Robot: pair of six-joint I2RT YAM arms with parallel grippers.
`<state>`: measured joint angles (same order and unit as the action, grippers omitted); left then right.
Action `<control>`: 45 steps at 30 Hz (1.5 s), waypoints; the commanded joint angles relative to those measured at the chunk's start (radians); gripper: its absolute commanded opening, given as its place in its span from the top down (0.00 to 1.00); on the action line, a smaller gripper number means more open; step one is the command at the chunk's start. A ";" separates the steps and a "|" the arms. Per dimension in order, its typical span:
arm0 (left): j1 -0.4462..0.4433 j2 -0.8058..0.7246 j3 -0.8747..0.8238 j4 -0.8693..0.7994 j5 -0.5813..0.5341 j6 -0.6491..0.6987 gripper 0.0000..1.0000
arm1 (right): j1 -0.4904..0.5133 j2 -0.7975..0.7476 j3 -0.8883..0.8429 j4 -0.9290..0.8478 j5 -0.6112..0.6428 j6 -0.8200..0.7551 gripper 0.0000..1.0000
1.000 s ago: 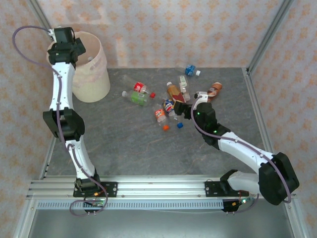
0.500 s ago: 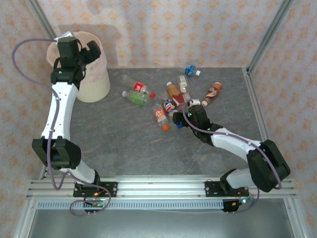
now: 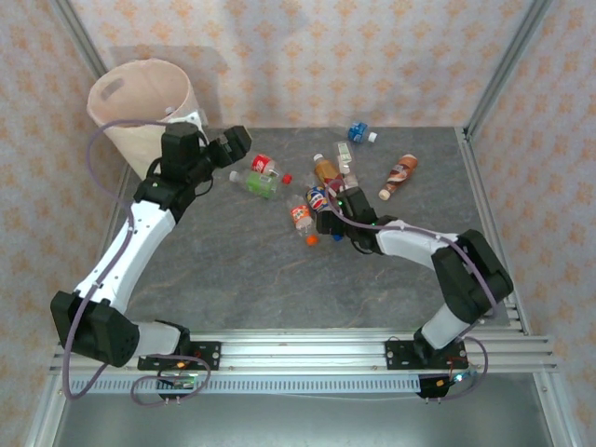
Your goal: Put the plastic bottles in the bin
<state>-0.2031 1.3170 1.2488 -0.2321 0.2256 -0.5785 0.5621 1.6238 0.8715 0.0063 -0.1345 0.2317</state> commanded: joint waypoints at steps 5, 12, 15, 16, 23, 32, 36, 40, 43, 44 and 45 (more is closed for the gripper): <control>-0.007 -0.036 -0.100 0.019 0.031 -0.081 0.00 | 0.008 0.084 0.067 -0.097 0.043 -0.033 0.24; -0.008 -0.062 -0.120 -0.008 0.004 -0.061 0.00 | 0.008 0.132 0.063 -0.047 0.033 -0.032 0.27; -0.009 -0.059 -0.126 -0.003 0.009 -0.066 0.00 | 0.007 0.141 0.065 -0.031 0.035 -0.044 0.31; -0.009 -0.056 -0.126 -0.004 0.009 -0.066 0.00 | 0.008 0.138 0.063 -0.029 0.035 -0.051 0.33; -0.011 -0.053 -0.134 -0.009 0.007 -0.064 0.00 | 0.008 0.064 -0.016 0.042 0.020 -0.071 0.44; -0.015 -0.015 -0.150 0.038 0.074 -0.087 0.00 | 0.007 -0.079 -0.110 0.173 0.015 -0.085 0.54; -0.029 0.015 -0.150 0.090 0.151 -0.106 0.00 | 0.010 -0.160 -0.151 0.249 -0.024 -0.085 0.56; -0.046 0.049 -0.159 0.179 0.231 -0.138 0.00 | 0.017 -0.235 -0.179 0.323 -0.065 -0.080 0.59; -0.064 0.080 -0.170 0.284 0.310 -0.172 0.00 | 0.027 -0.265 -0.174 0.344 -0.120 -0.080 0.59; -0.071 0.095 -0.167 0.314 0.337 -0.180 0.00 | 0.030 -0.269 -0.172 0.356 -0.134 -0.074 0.59; -0.080 0.111 -0.162 0.341 0.364 -0.185 0.00 | 0.034 -0.274 -0.172 0.373 -0.146 -0.064 0.59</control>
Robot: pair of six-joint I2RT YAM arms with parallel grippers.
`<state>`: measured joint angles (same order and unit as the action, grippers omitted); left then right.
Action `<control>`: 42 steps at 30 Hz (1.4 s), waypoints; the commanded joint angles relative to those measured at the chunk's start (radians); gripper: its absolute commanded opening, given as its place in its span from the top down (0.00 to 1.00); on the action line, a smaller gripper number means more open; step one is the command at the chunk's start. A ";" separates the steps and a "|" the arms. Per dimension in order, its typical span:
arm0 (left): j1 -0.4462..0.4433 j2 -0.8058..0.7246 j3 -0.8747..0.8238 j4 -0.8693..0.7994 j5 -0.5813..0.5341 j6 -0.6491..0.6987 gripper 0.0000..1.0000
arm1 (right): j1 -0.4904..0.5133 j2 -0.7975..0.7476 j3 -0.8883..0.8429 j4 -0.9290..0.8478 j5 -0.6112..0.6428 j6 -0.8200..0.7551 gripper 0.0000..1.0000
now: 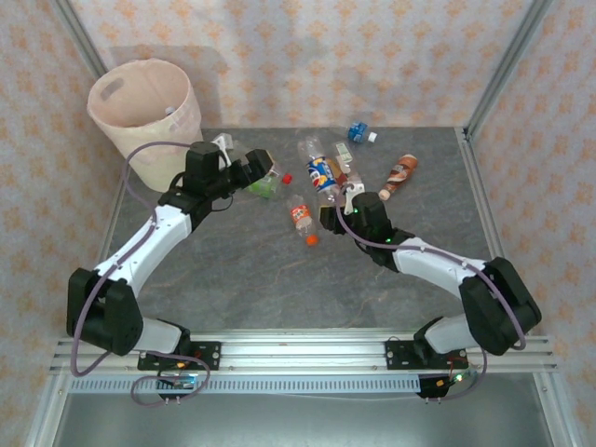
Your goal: Put the plastic bottles in the bin
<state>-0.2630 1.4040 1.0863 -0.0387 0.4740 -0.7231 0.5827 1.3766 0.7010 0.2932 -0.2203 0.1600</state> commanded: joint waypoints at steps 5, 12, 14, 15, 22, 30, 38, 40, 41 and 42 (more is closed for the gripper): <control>-0.067 0.091 0.066 0.172 0.158 -0.021 0.03 | 0.019 -0.008 0.032 0.122 -0.091 0.095 0.61; -0.083 0.152 0.134 0.193 0.107 0.015 0.00 | 0.020 0.024 0.070 0.147 -0.235 0.160 0.61; -0.084 0.179 0.152 0.196 0.101 0.016 0.00 | 0.022 0.031 0.082 0.141 -0.274 0.163 0.61; -0.084 0.196 0.168 0.204 0.118 0.014 0.00 | 0.022 0.035 0.089 0.139 -0.295 0.162 0.61; -0.114 0.271 0.238 0.183 0.122 0.028 0.02 | 0.029 0.060 0.113 0.133 -0.351 0.171 0.61; -0.122 0.265 0.242 0.143 0.046 0.036 0.28 | 0.029 0.055 0.109 0.124 -0.373 0.149 0.61; -0.120 0.262 0.258 0.131 0.049 0.048 0.39 | 0.029 0.008 0.084 0.080 -0.311 0.095 0.31; -0.119 0.253 0.258 0.122 0.032 0.059 0.41 | 0.029 -0.011 0.084 0.045 -0.301 0.057 0.23; -0.118 0.251 0.260 0.113 0.027 0.066 0.43 | 0.029 -0.022 0.084 0.027 -0.295 0.039 0.19; -0.116 0.248 0.263 0.105 0.022 0.073 0.44 | 0.029 -0.036 0.083 0.009 -0.292 0.019 0.16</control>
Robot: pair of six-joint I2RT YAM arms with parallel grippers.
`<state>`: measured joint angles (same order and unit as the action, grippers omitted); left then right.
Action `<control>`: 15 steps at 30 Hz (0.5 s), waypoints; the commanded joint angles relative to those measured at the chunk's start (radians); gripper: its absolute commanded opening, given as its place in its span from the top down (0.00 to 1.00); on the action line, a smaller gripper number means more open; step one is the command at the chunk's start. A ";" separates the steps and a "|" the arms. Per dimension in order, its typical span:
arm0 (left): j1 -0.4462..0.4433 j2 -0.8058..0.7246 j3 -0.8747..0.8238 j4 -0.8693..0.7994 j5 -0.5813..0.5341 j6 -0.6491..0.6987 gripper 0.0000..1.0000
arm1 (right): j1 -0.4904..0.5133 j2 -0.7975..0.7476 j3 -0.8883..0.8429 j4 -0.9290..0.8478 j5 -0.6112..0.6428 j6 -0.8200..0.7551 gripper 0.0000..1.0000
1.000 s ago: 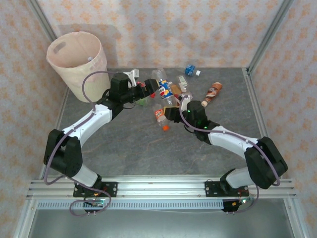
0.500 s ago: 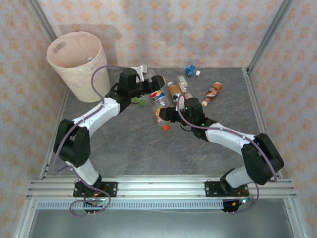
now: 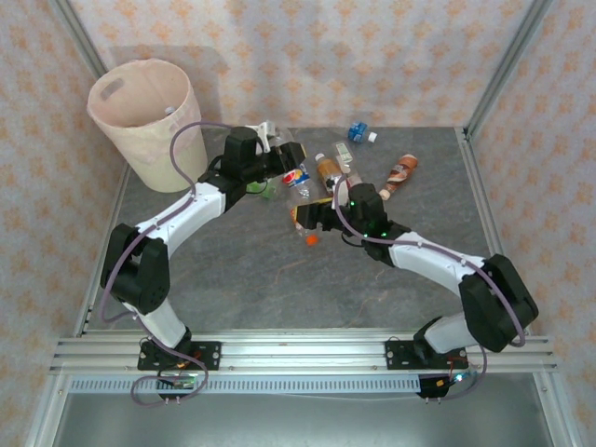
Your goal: Put the plastic bottles in the bin
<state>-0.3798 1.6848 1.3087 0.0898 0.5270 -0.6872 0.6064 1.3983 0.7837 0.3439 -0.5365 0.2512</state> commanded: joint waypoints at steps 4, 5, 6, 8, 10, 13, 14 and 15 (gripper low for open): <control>0.011 -0.048 0.037 -0.042 -0.054 0.052 0.46 | 0.006 -0.123 -0.027 -0.070 0.033 -0.152 0.04; 0.015 -0.052 0.035 -0.044 -0.056 0.053 0.46 | 0.006 -0.142 -0.035 -0.074 0.042 -0.171 0.01; 0.019 -0.055 0.031 -0.044 -0.057 0.054 0.47 | 0.006 -0.158 -0.044 -0.082 0.052 -0.185 0.01; 0.026 -0.064 0.027 -0.048 -0.061 0.058 0.47 | 0.005 -0.189 -0.047 -0.108 0.071 -0.205 0.01; 0.034 -0.075 0.022 -0.052 -0.070 0.061 0.47 | 0.002 -0.209 -0.051 -0.128 0.086 -0.219 0.01; 0.045 -0.092 0.013 -0.064 -0.086 0.072 0.47 | -0.003 -0.255 -0.070 -0.121 0.136 -0.225 0.01; 0.048 -0.100 0.009 -0.068 -0.091 0.076 0.47 | -0.003 -0.269 -0.079 -0.110 0.167 -0.223 0.01; 0.053 -0.108 0.006 -0.075 -0.095 0.080 0.47 | -0.004 -0.281 -0.093 -0.090 0.206 -0.217 0.01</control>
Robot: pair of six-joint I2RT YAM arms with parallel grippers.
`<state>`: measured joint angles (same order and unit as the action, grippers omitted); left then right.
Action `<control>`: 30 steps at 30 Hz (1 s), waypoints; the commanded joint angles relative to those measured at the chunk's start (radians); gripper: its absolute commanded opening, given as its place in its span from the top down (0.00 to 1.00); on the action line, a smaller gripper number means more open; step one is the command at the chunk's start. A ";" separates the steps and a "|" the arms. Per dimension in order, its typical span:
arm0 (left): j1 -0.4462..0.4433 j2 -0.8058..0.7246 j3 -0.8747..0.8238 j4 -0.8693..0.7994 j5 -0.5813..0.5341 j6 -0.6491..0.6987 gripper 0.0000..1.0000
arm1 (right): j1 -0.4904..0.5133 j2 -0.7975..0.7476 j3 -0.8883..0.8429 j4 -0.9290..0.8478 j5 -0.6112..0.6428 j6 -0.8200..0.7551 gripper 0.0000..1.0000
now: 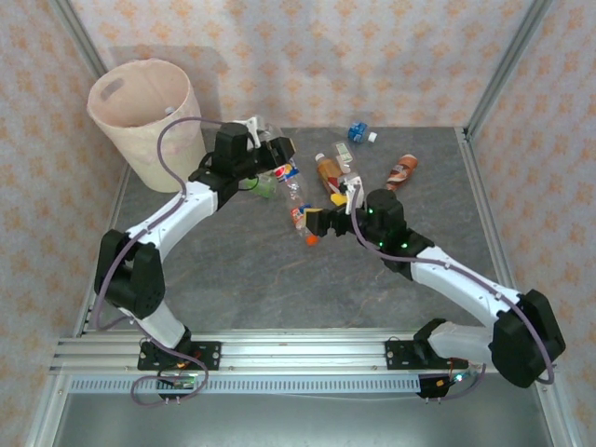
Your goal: Put the plastic bottles in the bin
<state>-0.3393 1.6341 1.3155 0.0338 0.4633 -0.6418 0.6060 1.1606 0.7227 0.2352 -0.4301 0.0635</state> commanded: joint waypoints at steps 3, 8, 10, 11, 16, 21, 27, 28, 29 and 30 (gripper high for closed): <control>0.026 -0.084 -0.008 -0.035 -0.044 0.047 0.47 | -0.005 -0.080 -0.079 0.096 0.262 0.002 0.01; 0.043 -0.153 0.015 -0.108 -0.104 0.101 0.47 | -0.021 -0.080 -0.078 0.051 0.629 0.124 0.01; 0.043 -0.184 0.049 -0.159 -0.164 0.170 0.47 | -0.041 -0.073 -0.094 0.061 0.666 0.172 0.01; 0.043 -0.199 0.068 -0.181 -0.203 0.196 0.47 | -0.054 -0.068 -0.103 0.071 0.662 0.201 0.01; 0.046 -0.256 0.145 -0.223 -0.412 0.291 0.47 | -0.083 -0.028 -0.102 0.072 0.637 0.279 0.01; 0.065 -0.278 0.197 -0.171 -0.604 0.435 0.47 | -0.089 0.002 -0.082 0.058 0.614 0.306 0.01; 0.174 -0.280 0.245 -0.076 -0.677 0.516 0.48 | -0.089 0.001 -0.086 0.089 0.593 0.307 0.01; 0.188 -0.280 0.246 -0.044 -0.702 0.536 0.48 | -0.089 0.001 -0.088 0.093 0.590 0.309 0.01; 0.203 -0.281 0.245 -0.010 -0.721 0.558 0.48 | -0.090 0.001 -0.088 0.093 0.588 0.309 0.01; 0.215 -0.280 0.245 0.021 -0.729 0.578 0.48 | -0.089 0.001 -0.088 0.093 0.587 0.312 0.01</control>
<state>-0.1478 1.3632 1.5253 -0.0704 -0.1719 -0.1574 0.5224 1.1637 0.6254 0.2905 0.1585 0.3569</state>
